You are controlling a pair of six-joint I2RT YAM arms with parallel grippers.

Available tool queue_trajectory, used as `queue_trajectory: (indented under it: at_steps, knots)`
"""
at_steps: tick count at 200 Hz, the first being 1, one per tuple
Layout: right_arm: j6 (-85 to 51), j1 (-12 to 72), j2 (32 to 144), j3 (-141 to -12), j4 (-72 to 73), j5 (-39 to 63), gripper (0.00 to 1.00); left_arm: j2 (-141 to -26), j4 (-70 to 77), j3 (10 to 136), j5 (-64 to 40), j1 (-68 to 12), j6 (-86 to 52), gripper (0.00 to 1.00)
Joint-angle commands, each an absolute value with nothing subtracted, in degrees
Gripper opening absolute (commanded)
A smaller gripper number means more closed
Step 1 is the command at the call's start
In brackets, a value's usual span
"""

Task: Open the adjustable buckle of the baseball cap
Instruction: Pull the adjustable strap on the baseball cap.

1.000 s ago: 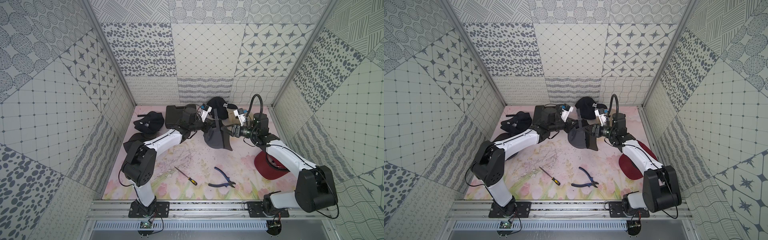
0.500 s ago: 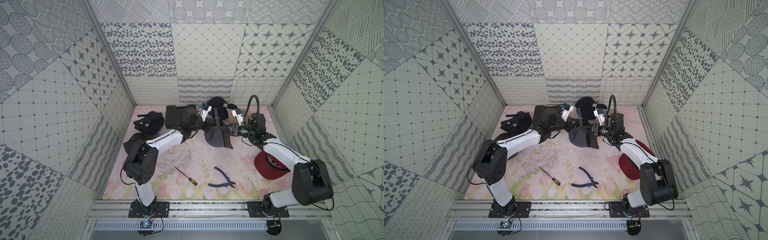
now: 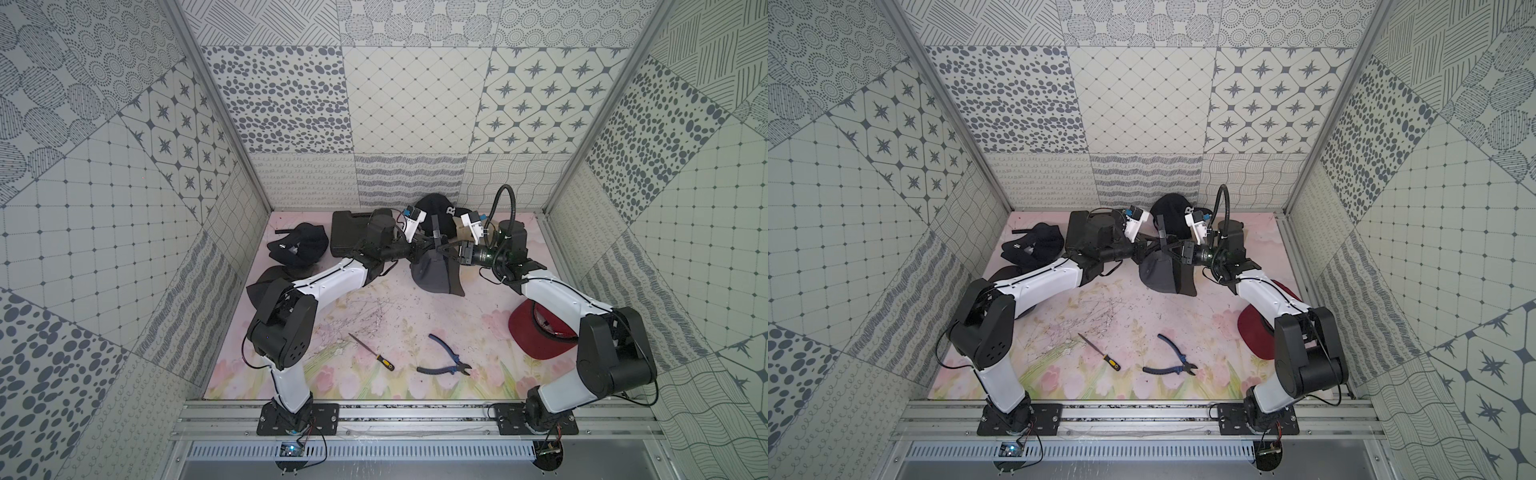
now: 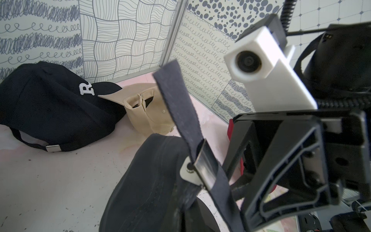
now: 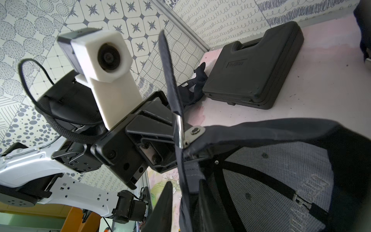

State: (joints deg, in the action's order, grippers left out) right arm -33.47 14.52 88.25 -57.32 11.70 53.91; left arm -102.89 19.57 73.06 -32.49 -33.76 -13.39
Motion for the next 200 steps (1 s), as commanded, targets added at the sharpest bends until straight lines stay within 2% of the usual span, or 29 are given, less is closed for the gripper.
queue_trajectory:
  at_steps: [1,49,97,200]
  knots:
    - [-33.7,15.2,88.5,-58.6,15.3,54.8,0.18,-103.1,23.1,73.9,-33.4,-34.3,-14.2,0.00]
    - [-33.8,15.6,87.8,-57.4,16.0,54.3,0.00,-103.4,27.1,73.3,-31.1,-34.5,-18.9,0.00]
    - [-34.4,16.6,88.0,-56.5,17.6,53.9,0.00,-103.9,31.1,73.0,-31.1,-34.5,-23.7,0.00]
    - [-31.9,15.9,84.5,-52.5,14.3,52.7,0.00,-102.9,32.7,73.0,-27.2,-34.4,-25.1,0.00]
